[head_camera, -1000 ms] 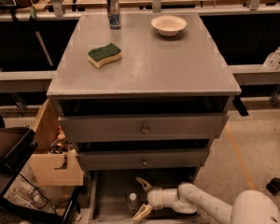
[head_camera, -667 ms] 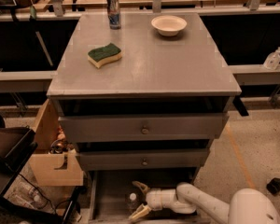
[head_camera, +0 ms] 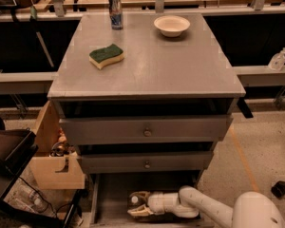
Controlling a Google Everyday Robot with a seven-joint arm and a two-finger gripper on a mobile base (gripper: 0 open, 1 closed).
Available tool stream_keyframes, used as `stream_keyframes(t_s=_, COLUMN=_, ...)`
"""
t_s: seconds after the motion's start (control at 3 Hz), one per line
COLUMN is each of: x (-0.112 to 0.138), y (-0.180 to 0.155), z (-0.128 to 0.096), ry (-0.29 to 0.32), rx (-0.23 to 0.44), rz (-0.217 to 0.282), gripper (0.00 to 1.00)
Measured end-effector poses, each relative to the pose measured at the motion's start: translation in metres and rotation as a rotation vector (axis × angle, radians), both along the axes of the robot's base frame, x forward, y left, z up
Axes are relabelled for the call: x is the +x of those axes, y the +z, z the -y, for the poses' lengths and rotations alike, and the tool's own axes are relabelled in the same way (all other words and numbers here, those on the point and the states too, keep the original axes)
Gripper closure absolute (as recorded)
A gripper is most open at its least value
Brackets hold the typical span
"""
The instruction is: Pick water bottle from bottom drawer and place on counter
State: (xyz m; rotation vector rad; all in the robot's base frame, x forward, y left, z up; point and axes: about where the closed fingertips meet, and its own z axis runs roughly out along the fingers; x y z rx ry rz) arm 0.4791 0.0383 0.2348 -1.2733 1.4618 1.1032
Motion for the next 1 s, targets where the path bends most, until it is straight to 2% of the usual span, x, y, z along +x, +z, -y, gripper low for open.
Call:
stream_keyframes(t_s=0.33, x=-0.0013, y=0.0, z=-0.0029, ry=0.004, rx=0.003, rz=-0.002, gripper=0.93)
stream_keyframes(t_s=0.67, x=-0.002, y=0.0001, z=-0.0043, ry=0.006, rx=0.005, rz=-0.003, gripper=1.0)
stream_keyframes(t_s=1.0, x=-0.0025, y=0.0015, z=-0.0048, ry=0.007, rx=0.007, rz=-0.003, gripper=1.0)
